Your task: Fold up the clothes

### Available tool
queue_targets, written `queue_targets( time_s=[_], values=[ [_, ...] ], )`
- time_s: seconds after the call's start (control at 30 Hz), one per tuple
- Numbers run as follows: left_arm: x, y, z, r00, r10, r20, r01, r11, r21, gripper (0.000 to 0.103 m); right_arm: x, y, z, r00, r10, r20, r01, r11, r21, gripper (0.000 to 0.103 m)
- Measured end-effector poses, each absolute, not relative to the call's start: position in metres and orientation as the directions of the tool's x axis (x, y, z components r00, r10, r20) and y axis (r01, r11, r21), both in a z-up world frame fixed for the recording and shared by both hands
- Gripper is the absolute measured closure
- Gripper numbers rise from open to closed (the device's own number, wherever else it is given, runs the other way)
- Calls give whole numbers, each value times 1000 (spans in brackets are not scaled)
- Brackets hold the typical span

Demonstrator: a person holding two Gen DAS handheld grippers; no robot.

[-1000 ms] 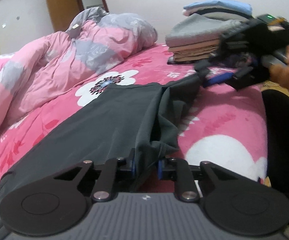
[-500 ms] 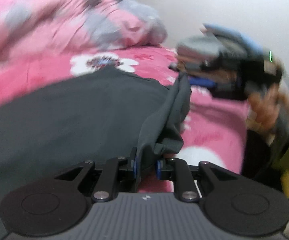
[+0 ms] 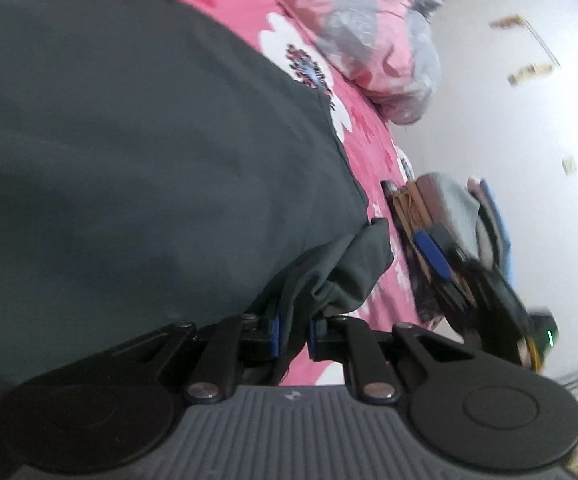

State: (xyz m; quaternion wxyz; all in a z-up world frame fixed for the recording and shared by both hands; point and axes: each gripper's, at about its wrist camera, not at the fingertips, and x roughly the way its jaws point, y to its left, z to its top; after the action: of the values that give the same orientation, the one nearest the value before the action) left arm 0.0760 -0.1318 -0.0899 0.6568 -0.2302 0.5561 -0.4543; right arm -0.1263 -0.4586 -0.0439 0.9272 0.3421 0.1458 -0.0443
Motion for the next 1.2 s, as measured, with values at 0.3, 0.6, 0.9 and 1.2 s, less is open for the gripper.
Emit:
queue_targets(
  time_s=[0.3, 0.6, 0.9, 1.2],
  values=[
    [77, -126, -90, 10, -840, -542, 318, 517, -795, 92, -82, -367, -57, 863, 209, -461, -52, 943, 329, 79],
    [-11, -139, -20, 441, -707, -552, 768, 616, -175, 69, -61, -381, -83, 865, 157, -476, 75, 898, 433, 88],
    [-19, -184, -45, 474, -678, -562, 805, 592, -34, 74, -64, -390, -86, 875, 178, -451, 76, 869, 490, 89],
    [-16, -164, -60, 506, -683, -527, 778, 625, -64, 70, -85, -397, -63, 901, 9, -433, 155, 926, 344, 88]
  ],
)
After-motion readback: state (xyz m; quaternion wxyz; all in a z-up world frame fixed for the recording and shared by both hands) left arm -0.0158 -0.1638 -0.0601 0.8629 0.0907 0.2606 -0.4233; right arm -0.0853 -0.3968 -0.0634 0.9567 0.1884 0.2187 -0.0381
